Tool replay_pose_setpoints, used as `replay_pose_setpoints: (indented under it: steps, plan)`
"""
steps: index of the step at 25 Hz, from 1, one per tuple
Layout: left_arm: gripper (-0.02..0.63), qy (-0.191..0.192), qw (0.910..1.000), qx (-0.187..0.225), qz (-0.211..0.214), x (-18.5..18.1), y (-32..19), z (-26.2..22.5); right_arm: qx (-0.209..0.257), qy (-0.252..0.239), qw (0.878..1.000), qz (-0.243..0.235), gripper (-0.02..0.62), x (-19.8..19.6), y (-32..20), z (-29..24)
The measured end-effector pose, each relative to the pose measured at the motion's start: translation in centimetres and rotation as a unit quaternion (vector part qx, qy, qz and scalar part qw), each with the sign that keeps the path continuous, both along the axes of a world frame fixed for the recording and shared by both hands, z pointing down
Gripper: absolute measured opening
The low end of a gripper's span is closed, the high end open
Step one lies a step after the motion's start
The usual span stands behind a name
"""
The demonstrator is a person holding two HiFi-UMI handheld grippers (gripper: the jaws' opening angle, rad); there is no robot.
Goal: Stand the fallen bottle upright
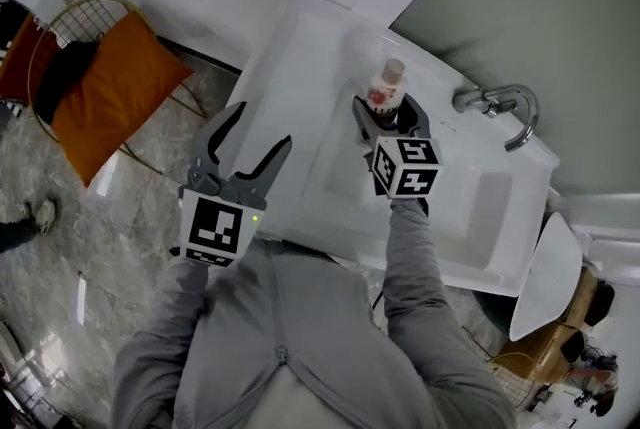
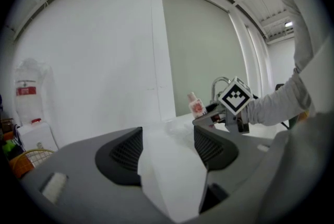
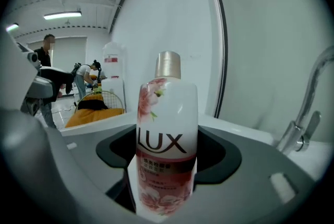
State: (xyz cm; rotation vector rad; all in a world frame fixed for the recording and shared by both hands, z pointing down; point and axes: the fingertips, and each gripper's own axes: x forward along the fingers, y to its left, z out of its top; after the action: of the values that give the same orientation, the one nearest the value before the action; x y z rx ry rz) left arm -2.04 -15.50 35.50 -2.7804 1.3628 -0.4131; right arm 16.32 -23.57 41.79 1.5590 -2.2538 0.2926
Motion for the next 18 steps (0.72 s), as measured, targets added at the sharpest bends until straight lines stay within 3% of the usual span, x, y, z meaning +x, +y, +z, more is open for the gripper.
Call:
replay_pose_setpoints:
  steps: [10, 18]
  plan:
    - [0.337, -0.011, 0.9979, -0.004, -0.064, -4.6, 1.5, -0.2, 0.084, -0.059, 0.991, -0.081, 0.325, -9.2, -4.4, -4.0]
    - [0.337, -0.038, 0.9915, -0.028, -0.121, -7.9, 3.1, 0.2, 0.111, -0.097, 0.982, -0.115, 0.327, -14.4, -6.8, -3.6]
